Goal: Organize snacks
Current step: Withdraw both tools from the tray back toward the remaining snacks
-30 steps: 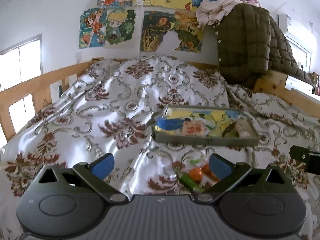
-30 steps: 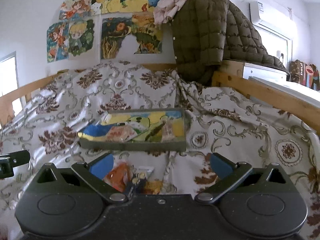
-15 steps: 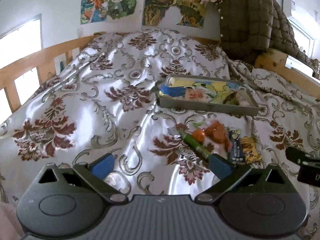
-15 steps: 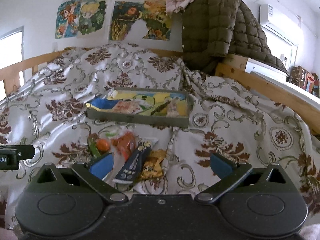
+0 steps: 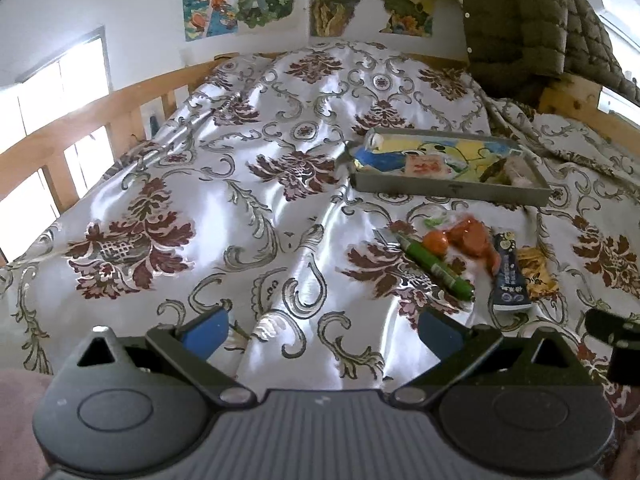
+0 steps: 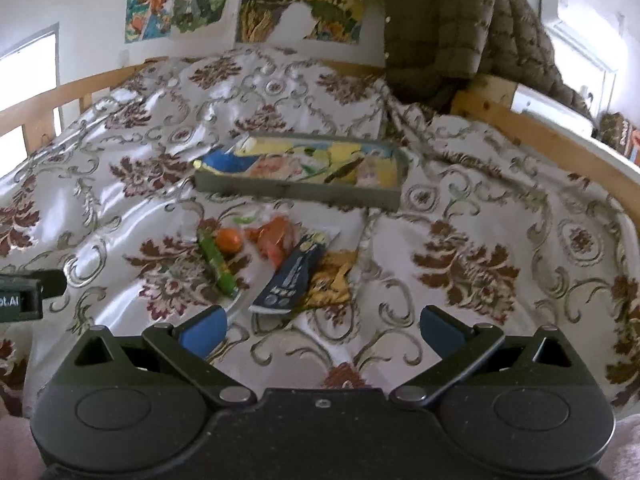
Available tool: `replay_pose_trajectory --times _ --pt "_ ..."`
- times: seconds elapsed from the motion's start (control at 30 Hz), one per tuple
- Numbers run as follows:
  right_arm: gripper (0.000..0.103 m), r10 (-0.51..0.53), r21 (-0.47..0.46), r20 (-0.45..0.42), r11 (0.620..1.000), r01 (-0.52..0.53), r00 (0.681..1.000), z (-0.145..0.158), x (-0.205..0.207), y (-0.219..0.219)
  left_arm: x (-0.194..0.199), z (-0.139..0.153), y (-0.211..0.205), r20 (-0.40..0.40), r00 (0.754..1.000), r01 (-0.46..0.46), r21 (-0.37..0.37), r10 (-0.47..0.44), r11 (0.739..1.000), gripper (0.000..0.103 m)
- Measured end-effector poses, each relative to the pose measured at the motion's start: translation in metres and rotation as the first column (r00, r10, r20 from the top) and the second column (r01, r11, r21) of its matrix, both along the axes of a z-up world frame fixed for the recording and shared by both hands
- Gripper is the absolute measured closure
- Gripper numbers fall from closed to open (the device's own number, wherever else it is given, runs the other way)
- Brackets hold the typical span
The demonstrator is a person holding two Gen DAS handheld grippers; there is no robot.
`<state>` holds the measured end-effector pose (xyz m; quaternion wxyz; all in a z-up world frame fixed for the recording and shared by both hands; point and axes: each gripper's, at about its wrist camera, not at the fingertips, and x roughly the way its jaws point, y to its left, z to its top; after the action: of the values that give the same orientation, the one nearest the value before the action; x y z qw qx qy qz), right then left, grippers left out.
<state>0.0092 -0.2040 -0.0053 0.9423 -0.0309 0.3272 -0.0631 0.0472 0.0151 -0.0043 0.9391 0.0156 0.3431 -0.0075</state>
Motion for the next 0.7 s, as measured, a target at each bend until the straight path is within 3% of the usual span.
replay_pose_trajectory --times 0.33,0.7 --pt "0.001 0.065 0.031 -0.067 0.998 -0.063 0.996 -0.009 0.005 0.01 0.006 -0.002 0.004 -0.029 0.999 -0.031 0.01 0.031 0.999 0.0" --pt "0.001 0.097 0.041 -0.078 0.995 -0.094 0.992 -0.01 0.01 0.014 0.011 -0.004 0.007 -0.048 0.998 -0.046 -0.009 0.046 0.999 0.0"
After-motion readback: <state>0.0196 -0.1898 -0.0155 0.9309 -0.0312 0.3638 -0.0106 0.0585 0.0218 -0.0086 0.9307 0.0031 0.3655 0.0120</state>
